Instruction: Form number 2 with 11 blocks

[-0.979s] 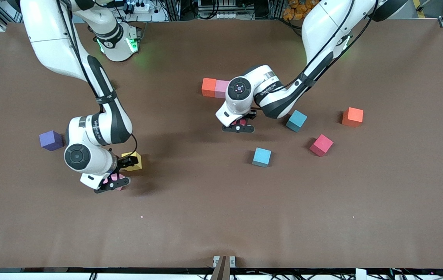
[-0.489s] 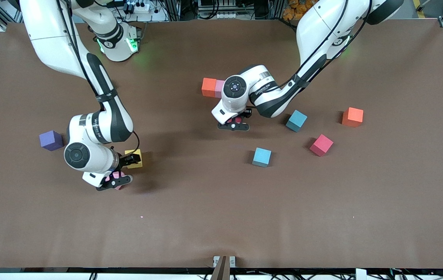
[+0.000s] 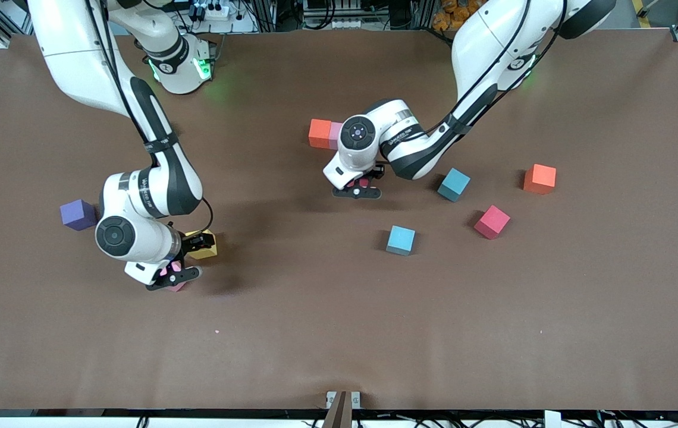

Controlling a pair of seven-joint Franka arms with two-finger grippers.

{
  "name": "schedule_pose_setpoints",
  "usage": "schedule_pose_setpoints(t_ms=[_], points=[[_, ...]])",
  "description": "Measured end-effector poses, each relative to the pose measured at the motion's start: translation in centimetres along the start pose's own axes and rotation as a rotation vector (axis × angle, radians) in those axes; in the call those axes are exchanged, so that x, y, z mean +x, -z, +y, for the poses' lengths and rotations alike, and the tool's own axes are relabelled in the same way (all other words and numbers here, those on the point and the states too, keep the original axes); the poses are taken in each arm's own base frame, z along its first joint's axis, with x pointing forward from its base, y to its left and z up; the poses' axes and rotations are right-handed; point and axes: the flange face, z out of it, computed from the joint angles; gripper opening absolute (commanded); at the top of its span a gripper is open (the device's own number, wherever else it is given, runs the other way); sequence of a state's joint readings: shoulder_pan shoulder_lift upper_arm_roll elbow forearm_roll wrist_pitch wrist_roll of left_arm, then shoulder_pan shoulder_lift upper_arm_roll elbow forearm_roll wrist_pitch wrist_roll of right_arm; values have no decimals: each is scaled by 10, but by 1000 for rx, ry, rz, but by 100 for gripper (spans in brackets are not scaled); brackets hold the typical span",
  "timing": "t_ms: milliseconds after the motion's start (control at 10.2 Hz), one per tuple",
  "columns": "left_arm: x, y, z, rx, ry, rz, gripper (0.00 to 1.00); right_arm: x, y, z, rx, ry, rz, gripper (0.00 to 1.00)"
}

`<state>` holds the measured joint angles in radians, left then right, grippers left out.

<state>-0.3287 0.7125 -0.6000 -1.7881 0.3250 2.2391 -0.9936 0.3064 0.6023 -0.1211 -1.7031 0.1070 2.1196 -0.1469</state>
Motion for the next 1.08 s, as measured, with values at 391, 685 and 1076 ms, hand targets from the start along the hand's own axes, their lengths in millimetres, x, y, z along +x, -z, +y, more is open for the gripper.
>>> schedule_pose_setpoints(t_ms=[391,685,1076], points=[[-3,-4,0,8,2,-2,0,-10,-20,-4,35,-20,-30,100],[-3,-5,0,9,1,-4,0,-14,-35,-14,25,-11,30,100],[-3,-5,0,9,1,-3,100,-23,-43,-18,22,-7,26,100]])
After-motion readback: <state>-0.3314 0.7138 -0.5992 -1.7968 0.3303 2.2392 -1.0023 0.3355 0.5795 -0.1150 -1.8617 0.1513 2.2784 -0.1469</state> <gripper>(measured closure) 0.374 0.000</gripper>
